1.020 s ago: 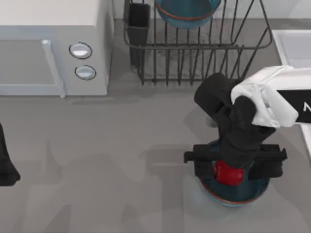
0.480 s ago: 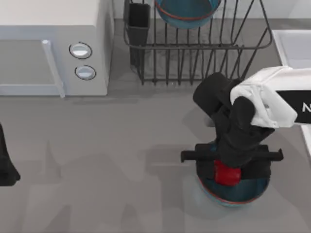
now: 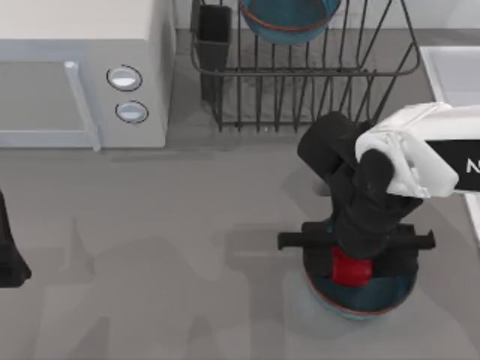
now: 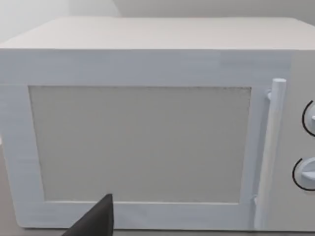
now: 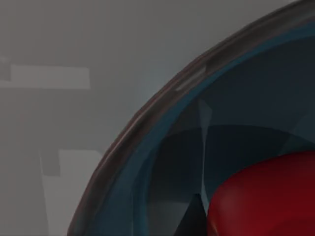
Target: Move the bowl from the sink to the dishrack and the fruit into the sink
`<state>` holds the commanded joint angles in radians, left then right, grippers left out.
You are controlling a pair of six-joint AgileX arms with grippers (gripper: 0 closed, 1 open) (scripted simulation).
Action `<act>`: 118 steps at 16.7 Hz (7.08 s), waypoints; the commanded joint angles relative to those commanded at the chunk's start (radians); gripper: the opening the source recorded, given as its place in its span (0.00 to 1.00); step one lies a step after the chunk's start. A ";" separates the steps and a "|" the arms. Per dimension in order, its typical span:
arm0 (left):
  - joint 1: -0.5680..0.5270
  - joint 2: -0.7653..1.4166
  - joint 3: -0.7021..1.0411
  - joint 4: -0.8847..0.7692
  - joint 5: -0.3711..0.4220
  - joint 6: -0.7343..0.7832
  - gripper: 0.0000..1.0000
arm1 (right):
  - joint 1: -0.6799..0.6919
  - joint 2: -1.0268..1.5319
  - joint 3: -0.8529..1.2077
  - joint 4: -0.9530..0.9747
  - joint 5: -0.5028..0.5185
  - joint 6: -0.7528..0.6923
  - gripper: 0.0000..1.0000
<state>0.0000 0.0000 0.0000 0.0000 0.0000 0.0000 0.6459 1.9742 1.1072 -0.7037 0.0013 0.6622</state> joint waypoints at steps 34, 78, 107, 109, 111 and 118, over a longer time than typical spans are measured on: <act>0.000 0.000 0.000 0.000 0.000 0.000 1.00 | -0.416 -0.233 0.046 0.282 -0.196 -0.215 0.00; 0.000 0.000 0.000 0.000 0.000 0.000 1.00 | -1.174 0.242 -0.618 2.438 -0.494 -0.648 0.00; 0.000 0.000 0.000 0.000 0.000 0.000 1.00 | -1.125 0.051 -0.654 2.279 -0.443 -0.650 1.00; 0.000 0.000 0.000 0.000 0.000 0.000 1.00 | -1.090 -0.090 -0.684 2.172 -0.412 -0.651 1.00; 0.000 0.000 0.000 0.000 0.000 0.000 1.00 | -1.048 -0.267 -0.725 2.037 -0.375 -0.651 1.00; 0.000 0.000 0.000 0.000 0.000 0.000 1.00 | -0.875 -1.075 -0.917 1.427 -0.216 -0.644 1.00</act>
<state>0.0000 0.0000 0.0000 0.0000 0.0000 0.0000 -0.2295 0.8997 0.1905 0.7236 -0.2145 0.0180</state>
